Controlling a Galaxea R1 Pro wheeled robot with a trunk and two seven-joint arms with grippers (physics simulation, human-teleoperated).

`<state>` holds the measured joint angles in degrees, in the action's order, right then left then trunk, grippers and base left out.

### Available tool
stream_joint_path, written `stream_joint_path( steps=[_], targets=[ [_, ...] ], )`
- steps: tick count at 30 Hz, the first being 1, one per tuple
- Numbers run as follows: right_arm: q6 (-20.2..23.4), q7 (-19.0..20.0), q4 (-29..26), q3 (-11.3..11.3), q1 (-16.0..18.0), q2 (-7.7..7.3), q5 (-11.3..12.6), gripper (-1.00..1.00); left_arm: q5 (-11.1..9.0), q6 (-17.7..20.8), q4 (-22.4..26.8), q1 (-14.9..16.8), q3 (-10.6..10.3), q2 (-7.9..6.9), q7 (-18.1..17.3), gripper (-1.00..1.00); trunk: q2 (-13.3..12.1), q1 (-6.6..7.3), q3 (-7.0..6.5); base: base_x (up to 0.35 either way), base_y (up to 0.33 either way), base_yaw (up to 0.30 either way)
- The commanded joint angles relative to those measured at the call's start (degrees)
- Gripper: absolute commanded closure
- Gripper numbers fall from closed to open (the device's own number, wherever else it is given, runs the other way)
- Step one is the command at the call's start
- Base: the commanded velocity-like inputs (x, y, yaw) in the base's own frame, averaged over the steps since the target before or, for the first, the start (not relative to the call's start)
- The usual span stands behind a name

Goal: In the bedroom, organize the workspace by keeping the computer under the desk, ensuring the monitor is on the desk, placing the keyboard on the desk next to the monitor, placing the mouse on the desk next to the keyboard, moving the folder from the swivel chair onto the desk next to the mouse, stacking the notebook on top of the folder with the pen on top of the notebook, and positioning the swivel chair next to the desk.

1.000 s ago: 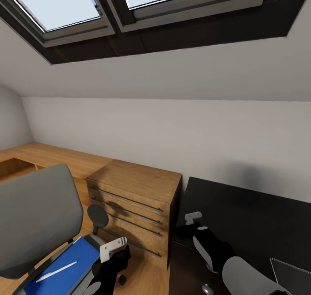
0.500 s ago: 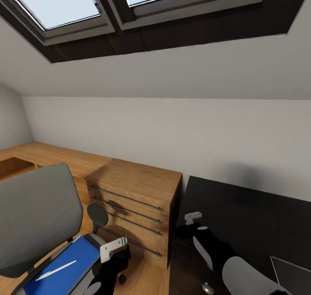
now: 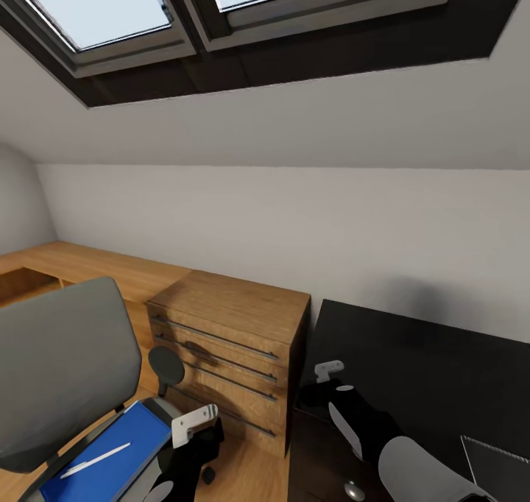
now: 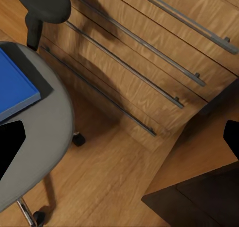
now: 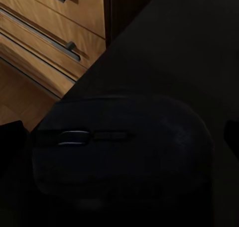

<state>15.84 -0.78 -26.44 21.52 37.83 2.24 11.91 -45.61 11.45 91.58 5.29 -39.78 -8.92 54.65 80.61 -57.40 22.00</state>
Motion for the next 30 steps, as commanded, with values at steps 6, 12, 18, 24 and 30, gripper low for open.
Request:
stream_joint_path(
  steps=[6, 12, 18, 24, 30],
  targets=[
    [0.2, -0.1, -0.1, 0.3, 0.0, -0.06, 0.5, 1.0, -0.1, 0.3, 0.1, 0.1, -0.1, -0.04, 0.4, -1.0, 0.0, 0.0, 0.07, 0.0, 0.0, 0.0],
    [0.2, -0.1, -0.1, 0.3, 0.0, -0.11, 0.5, 1.0, -0.1, 0.3, 0.1, 0.1, -0.1, -0.04, 0.4, -1.0, 0.0, 0.0, 0.07, 0.0, 0.0, 0.0],
    [0.2, -0.1, -0.1, 0.3, 0.0, -0.13, 0.5, 1.0, -0.1, 0.3, 0.1, 0.1, -0.1, -0.04, 0.4, -1.0, 0.0, 0.0, 0.07, 0.0, 0.0, 0.0],
    [0.2, -0.1, -0.1, 0.3, 0.0, -0.13, 0.5, 1.0, -0.1, 0.3, 0.1, 0.1, -0.1, -0.04, 0.4, -1.0, 0.0, 0.0, 0.07, 0.0, 0.0, 0.0],
    [0.2, -0.1, -0.1, 0.3, 0.0, -0.13, 0.5, 1.0, -0.2, 0.3, 0.1, 0.1, -0.7, -0.06, 0.4, -1.0, 0.0, 0.0, 0.07, 0.0, 0.0, 0.0]
  ],
)
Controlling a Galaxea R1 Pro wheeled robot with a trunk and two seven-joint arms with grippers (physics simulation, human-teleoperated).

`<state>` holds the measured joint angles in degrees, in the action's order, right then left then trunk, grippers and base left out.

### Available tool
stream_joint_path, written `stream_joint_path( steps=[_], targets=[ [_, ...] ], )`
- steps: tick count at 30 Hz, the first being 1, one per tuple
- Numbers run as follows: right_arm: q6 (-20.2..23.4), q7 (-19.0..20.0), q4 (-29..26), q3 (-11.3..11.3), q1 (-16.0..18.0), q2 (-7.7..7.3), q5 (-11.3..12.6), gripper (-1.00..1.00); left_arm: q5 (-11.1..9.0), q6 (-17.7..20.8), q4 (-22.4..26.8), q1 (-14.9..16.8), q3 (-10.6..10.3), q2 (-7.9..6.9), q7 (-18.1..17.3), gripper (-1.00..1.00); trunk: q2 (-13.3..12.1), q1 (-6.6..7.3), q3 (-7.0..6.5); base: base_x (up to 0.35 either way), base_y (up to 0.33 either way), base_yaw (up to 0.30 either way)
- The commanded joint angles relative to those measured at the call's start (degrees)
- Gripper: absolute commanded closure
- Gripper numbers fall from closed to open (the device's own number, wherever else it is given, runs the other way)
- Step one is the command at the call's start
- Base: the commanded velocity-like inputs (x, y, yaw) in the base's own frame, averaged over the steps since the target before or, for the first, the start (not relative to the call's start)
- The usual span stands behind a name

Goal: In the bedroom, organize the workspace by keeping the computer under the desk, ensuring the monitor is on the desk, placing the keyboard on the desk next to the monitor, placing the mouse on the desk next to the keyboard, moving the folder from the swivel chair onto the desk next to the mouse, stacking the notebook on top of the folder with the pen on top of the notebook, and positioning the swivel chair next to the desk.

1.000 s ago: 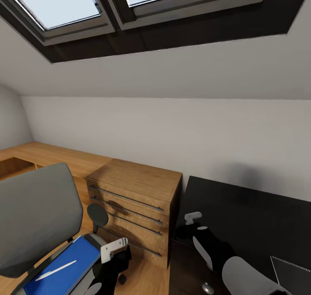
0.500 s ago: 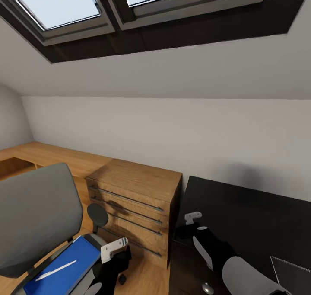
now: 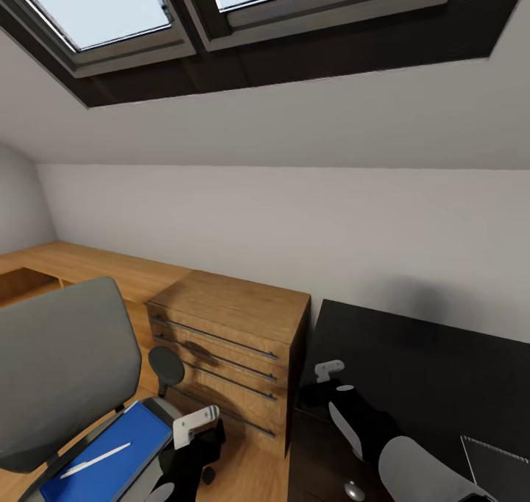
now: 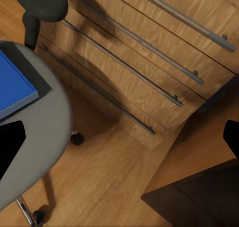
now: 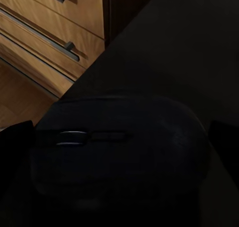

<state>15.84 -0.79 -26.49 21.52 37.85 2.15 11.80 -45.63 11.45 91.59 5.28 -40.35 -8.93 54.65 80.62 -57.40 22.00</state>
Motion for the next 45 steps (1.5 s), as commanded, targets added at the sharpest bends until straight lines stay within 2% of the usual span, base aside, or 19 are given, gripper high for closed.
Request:
stream_joint_path(
  steps=[1, 12, 19, 27, 33, 37, 40, 42, 44, 45],
  targets=[
    [0.2, -0.1, 0.0, 0.3, 0.0, -0.04, 0.6, 1.0, -0.1, 0.3, 0.1, 0.1, -0.1, -0.04, 0.4, -1.0, 0.0, 0.0, 0.07, 0.0, 0.0, 0.0],
    [0.2, -0.1, 0.0, 0.3, 0.0, 0.04, 0.6, 1.0, -0.1, 0.3, 0.1, 0.1, -0.3, -0.09, 0.4, -1.0, 0.0, 0.0, 0.07, 0.0, 0.0, 0.0],
    [0.2, -0.1, -0.4, 0.2, 0.0, 0.0, 0.6, 1.0, 0.1, 0.2, 0.1, 0.1, -0.3, -0.06, 0.4, -1.0, -2.8, 1.53, -1.19, 0.0, 0.0, 0.0],
    [1.7, -0.3, -6.8, 0.3, -0.2, -0.21, 0.5, 1.0, 0.2, 0.2, 0.1, 0.1, -0.3, -0.16, 0.6, -1.0, -6.0, 3.29, -2.62, 0.0, 0.0, 0.0],
    [2.3, -0.4, -7.9, 0.1, -0.2, -0.25, 0.5, 1.0, 0.2, 0.2, 0.1, 0.1, -0.3, -0.45, 4.3, -1.0, -8.4, 4.61, -3.7, -0.113, 0.0, 0.0],
    [2.4, -0.5, -9.0, -0.7, -0.3, -0.32, 0.5, 1.0, 0.2, 0.2, 0.1, 0.1, -0.3, -0.47, 5.0, -1.0, -10.0, 5.49, -4.42, -0.318, 0.0, 0.0],
    [3.9, -0.9, -11.8, -0.9, -0.9, -0.85, 0.5, 1.0, 0.2, 0.2, 0.1, 0.1, -0.3, -0.47, 5.1, -1.0, -11.2, 6.15, -4.96, -0.337, 0.0, 0.0],
    [5.8, -1.8, -16.1, -1.0, -2.6, -1.37, 0.5, 1.0, 0.2, 0.2, 0.1, 0.1, -0.3, -0.47, 5.2, -1.0, -12.0, 6.59, -5.31, -0.34, 0.0, 0.0],
    [7.2, -4.3, -22.0, -1.0, -5.3, -1.67, 0.5, 1.0, 0.2, 0.1, 0.1, 0.1, -0.3, -0.47, 5.2, -1.0, -12.8, 7.03, -5.67, -0.341, 0.0, 0.0],
    [8.1, -7.2, -26.4, -1.1, -7.6, -1.77, 0.6, 1.0, 0.2, 0.1, 0.1, 0.1, -0.3, -0.47, 5.2, -1.0, -13.2, 7.24, -5.85, -0.267, 0.0, 0.0]
  ],
)
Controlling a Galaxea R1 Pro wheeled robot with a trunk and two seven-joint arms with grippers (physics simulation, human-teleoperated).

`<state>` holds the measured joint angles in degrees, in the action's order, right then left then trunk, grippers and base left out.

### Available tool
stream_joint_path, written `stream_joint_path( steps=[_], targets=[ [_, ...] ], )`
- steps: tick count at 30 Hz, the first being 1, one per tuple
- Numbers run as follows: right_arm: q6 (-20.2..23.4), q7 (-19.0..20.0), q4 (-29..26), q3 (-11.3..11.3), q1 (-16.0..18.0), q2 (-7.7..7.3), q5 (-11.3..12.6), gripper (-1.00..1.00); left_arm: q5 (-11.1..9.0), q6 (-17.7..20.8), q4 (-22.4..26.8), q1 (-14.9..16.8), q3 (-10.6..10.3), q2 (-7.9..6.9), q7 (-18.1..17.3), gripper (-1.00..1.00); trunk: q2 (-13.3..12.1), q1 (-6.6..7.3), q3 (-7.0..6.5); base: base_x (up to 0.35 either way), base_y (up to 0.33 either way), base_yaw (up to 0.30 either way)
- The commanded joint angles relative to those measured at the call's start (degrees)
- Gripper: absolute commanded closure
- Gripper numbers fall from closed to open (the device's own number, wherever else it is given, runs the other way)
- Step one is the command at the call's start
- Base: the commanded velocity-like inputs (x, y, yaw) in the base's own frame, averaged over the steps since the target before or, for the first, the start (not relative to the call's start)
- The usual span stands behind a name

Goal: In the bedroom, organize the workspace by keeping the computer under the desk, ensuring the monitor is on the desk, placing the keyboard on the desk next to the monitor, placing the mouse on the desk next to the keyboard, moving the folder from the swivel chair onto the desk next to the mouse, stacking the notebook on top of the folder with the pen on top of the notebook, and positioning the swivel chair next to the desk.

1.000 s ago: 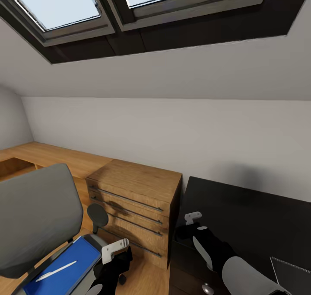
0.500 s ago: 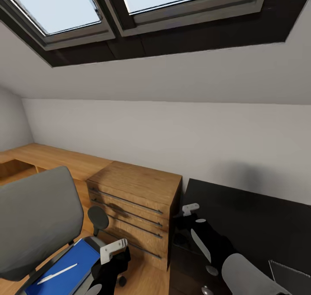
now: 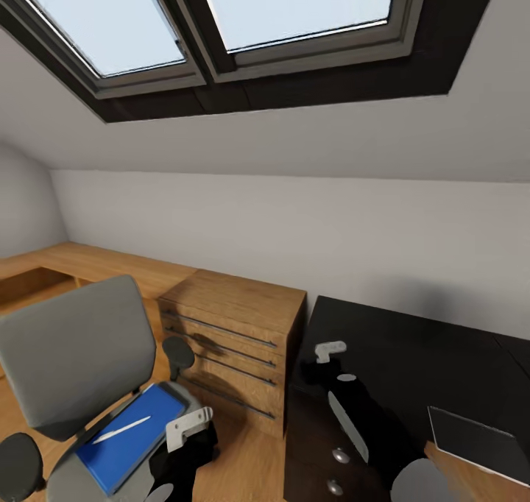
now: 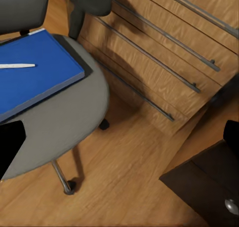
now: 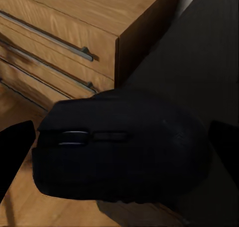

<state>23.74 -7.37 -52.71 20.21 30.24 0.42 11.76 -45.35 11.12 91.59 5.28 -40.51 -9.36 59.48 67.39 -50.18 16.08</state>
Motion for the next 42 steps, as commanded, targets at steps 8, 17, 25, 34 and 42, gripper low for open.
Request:
stream_joint_path(
  steps=[8, 17, 25, 34, 42],
  targets=[
    [4.4, -9.1, -17.9, -0.7, -8.3, -0.45, 4.7, 1.0, -0.1, 0.5, 0.1, 0.1, -0.2, -0.04, 0.4, -1.0, -3.2, 1.79, -1.37, -0.052, 0.0, 0.0],
    [4.7, -9.6, -20.8, -0.7, -9.3, -0.38, 5.4, 1.0, -0.1, 0.5, 0.1, 0.1, -0.2, 0.1, 0.4, -1.0, -6.8, 3.76, -2.98, -0.002, 0.0, 0.0],
    [4.8, -9.6, -21.3, -1.6, -9.4, -0.44, 5.5, 1.0, 0.2, 0.5, 0.1, 0.1, -2.8, 0.06, 0.7, -1.0, -10.0, 5.52, -4.42, 0.0, 0.0, -0.046],
    [4.8, -9.6, -21.0, -8.2, -9.4, -0.15, 5.5, 1.0, 0.2, 0.5, 0.1, 0.1, -2.7, -0.03, 0.7, -1.0, -13.6, 7.5, -6.04, 0.0, 0.0, -0.285],
    [4.9, -9.6, -21.0, -9.1, -9.4, -0.09, 5.5, 1.0, 0.1, 0.6, 0.1, 0.1, -2.6, -0.04, 0.7, -1.0, -16.8, 9.25, -7.47, -0.084, 0.0, -0.18]
  ],
)
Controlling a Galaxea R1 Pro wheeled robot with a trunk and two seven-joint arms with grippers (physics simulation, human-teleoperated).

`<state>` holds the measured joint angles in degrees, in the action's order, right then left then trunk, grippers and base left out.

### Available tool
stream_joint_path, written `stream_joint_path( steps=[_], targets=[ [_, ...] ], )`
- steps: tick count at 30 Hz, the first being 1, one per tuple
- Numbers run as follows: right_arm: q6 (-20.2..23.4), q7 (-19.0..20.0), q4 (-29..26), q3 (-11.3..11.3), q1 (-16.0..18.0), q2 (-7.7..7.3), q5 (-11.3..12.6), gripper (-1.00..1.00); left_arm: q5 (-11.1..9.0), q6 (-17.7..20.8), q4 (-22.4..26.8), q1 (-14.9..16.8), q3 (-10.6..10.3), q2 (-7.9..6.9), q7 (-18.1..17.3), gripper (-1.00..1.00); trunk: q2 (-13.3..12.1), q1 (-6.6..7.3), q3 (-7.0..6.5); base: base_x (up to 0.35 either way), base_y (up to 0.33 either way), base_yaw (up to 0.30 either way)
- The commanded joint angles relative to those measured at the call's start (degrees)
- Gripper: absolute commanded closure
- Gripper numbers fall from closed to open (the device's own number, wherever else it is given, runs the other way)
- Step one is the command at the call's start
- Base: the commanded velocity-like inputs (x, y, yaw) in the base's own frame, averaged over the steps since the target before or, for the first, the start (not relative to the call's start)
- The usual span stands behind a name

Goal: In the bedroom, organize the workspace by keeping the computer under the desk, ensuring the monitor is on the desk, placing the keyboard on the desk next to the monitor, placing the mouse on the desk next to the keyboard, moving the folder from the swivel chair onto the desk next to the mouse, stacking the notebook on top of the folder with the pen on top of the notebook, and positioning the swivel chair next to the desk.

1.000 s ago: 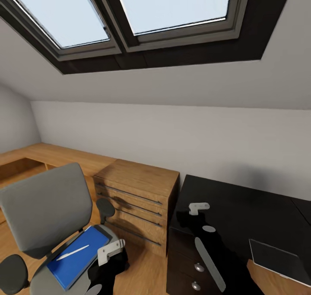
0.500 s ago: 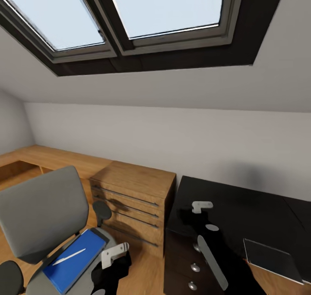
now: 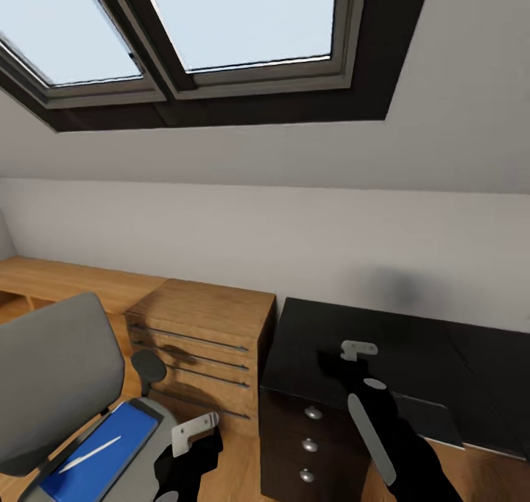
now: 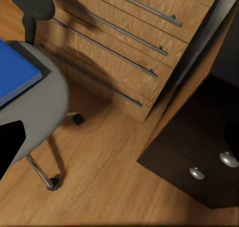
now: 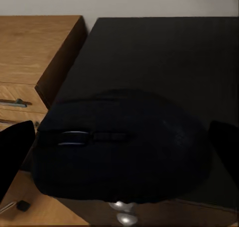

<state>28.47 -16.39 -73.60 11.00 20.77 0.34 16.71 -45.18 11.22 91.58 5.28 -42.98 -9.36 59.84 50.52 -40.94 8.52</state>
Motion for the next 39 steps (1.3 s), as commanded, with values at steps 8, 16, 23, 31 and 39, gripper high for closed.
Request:
stream_joint_path(
  steps=[8, 16, 23, 31, 39],
  targets=[
    [0.2, -0.6, 0.0, 0.0, 0.1, -0.08, 0.5, 1.0, 0.0, 0.4, 0.2, 0.1, -0.2, -0.05, 0.4, -1.0, -1.1, 0.67, -0.45, -0.151, -0.053, -0.115],
    [0.2, -0.6, 0.9, -1.2, 0.1, -0.02, 0.5, 1.0, 0.0, 0.4, 0.4, 0.1, -0.5, -0.05, 0.4, -1.0, -1.1, 0.67, -0.45, -0.037, -0.028, -0.282],
    [0.2, -0.6, 3.1, -2.3, 0.1, 0.01, 0.5, 1.0, -0.1, 0.4, 0.3, 0.1, -0.6, -0.05, 0.2, -1.0, -1.1, 0.67, -0.45, -0.002, -0.002, -0.295],
    [-0.1, -0.5, 5.0, -6.1, 0.1, -0.07, 0.4, 1.0, -0.1, 0.4, 0.3, 0.1, -0.7, -0.05, 0.2, -1.0, -1.1, 0.67, -0.45, 0.0, 0.0, -0.298],
    [-0.4, -0.5, 6.7, -6.7, 0.1, -0.36, 0.3, 1.0, 0.0, 0.4, 0.3, 0.1, -1.5, -0.05, 0.2, -1.0, -1.1, 0.67, -0.45, -0.082, -0.055, -0.298]
  ],
)
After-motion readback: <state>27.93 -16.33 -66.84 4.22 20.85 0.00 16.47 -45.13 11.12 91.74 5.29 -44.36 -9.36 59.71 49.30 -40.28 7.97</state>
